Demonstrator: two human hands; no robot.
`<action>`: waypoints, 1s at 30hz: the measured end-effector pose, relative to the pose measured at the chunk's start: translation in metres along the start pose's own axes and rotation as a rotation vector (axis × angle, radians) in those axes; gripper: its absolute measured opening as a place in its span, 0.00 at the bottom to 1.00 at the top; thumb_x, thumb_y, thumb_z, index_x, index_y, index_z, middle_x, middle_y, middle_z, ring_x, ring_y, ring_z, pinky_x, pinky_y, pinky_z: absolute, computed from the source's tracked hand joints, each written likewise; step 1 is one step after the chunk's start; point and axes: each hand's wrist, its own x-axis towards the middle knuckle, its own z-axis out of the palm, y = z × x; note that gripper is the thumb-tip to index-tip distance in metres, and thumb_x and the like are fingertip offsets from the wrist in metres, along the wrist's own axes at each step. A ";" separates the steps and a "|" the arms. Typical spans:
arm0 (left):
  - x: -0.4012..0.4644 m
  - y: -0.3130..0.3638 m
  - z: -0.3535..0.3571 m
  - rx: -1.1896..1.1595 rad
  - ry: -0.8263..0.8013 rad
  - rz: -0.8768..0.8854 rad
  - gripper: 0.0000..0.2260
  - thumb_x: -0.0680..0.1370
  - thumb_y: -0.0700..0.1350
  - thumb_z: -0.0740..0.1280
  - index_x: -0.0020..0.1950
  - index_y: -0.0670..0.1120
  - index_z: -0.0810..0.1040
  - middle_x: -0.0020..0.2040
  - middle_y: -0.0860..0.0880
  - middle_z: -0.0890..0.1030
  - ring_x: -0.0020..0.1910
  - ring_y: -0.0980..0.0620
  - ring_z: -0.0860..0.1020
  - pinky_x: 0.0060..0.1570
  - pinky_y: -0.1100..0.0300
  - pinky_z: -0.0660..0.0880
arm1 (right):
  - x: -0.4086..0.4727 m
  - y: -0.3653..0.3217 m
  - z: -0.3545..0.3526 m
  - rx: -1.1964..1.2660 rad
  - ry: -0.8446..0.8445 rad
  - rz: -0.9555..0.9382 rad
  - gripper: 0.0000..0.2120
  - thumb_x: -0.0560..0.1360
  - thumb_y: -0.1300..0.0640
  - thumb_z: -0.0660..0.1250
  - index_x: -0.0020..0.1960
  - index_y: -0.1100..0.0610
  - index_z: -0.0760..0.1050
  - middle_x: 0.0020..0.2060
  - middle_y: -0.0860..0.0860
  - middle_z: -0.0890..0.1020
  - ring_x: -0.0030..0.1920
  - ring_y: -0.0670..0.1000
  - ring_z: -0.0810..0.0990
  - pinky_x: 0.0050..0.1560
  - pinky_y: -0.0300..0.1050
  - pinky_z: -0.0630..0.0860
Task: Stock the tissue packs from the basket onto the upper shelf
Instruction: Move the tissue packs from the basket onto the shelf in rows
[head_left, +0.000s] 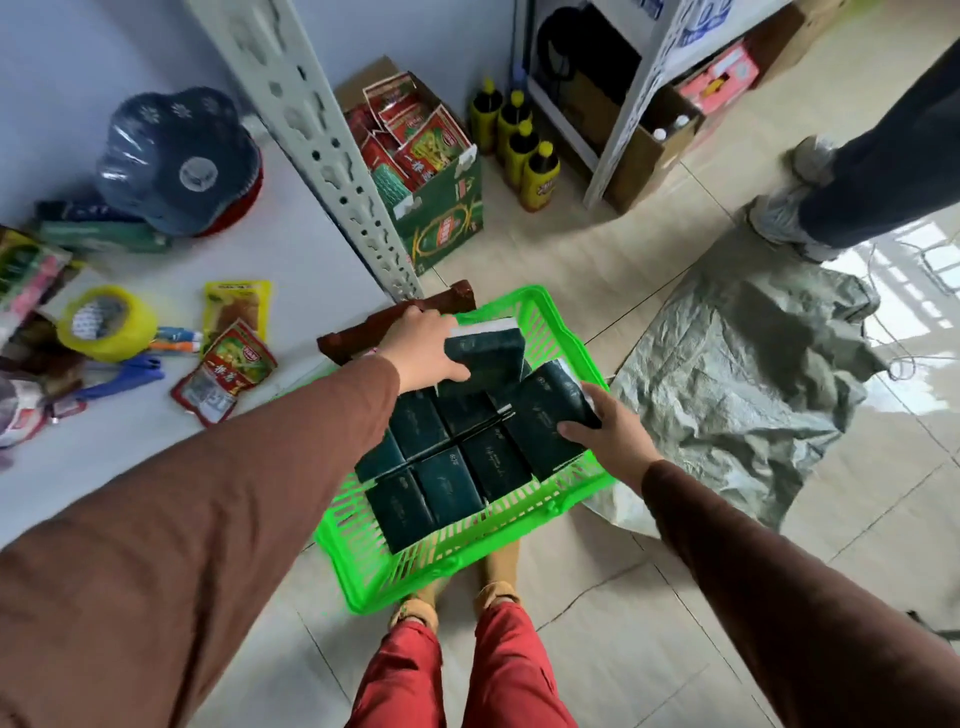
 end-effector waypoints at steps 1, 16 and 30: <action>-0.020 -0.010 -0.011 -0.145 -0.022 -0.039 0.19 0.70 0.58 0.75 0.52 0.49 0.73 0.54 0.46 0.77 0.53 0.45 0.74 0.48 0.55 0.71 | -0.003 -0.015 -0.011 0.038 -0.054 -0.027 0.34 0.67 0.50 0.77 0.71 0.53 0.70 0.58 0.50 0.81 0.57 0.52 0.80 0.59 0.45 0.74; -0.464 -0.142 -0.171 -0.679 0.387 -0.262 0.41 0.60 0.68 0.74 0.67 0.49 0.71 0.68 0.53 0.76 0.63 0.54 0.75 0.61 0.56 0.73 | -0.231 -0.393 0.001 -0.459 -0.467 -0.827 0.21 0.72 0.58 0.74 0.63 0.53 0.74 0.50 0.45 0.82 0.46 0.41 0.79 0.45 0.30 0.73; -0.867 -0.300 -0.194 -0.384 0.856 -0.509 0.17 0.68 0.62 0.74 0.49 0.56 0.74 0.47 0.58 0.76 0.46 0.56 0.75 0.41 0.60 0.69 | -0.519 -0.622 0.236 -0.547 -0.636 -1.264 0.20 0.71 0.49 0.73 0.61 0.53 0.75 0.54 0.53 0.82 0.57 0.56 0.79 0.62 0.59 0.74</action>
